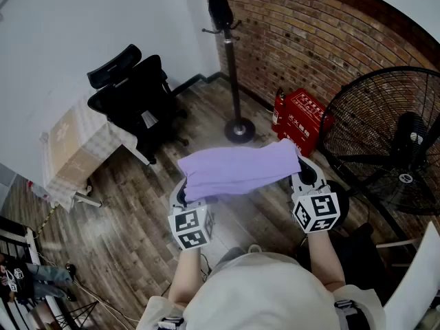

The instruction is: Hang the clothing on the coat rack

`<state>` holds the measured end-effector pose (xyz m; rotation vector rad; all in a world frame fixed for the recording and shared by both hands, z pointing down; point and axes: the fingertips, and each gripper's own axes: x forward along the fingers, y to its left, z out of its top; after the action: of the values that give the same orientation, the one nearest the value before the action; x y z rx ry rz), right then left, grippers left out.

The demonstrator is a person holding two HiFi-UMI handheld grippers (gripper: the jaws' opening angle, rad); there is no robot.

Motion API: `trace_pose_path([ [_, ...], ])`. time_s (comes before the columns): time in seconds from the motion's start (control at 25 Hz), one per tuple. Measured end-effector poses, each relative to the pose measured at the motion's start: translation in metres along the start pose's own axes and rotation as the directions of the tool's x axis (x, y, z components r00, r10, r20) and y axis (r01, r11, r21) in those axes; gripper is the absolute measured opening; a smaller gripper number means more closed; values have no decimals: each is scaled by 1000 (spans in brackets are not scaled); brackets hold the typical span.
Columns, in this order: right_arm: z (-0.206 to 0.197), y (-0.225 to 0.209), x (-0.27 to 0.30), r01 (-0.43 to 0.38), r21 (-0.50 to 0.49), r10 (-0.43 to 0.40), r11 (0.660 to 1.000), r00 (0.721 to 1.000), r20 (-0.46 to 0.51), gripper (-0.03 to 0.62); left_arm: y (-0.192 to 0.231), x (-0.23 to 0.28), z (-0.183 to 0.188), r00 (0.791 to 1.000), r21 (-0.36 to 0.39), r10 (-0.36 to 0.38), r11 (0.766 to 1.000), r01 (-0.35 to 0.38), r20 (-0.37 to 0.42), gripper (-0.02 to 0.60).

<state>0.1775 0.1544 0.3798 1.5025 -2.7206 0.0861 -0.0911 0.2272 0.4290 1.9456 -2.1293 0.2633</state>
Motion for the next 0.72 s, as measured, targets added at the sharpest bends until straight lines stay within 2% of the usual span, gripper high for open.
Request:
trace_pose_path([
  [0.24,5,6,-28,19,-34,-18,999,1000,22,17,-10,-26,-3,999,-16,-23,1000,23,35,74],
  [0.44,-1,19,-40,17,-26,-16,1000,1000,18,17,-4,-42,-17,1000,-28,-23,999,24,15,74],
  [0.72,-9,35,-41,-9,-23,9,1000,1000,-3,17,8,-59,-17,1000,-23,-3,1000,3,14,74],
])
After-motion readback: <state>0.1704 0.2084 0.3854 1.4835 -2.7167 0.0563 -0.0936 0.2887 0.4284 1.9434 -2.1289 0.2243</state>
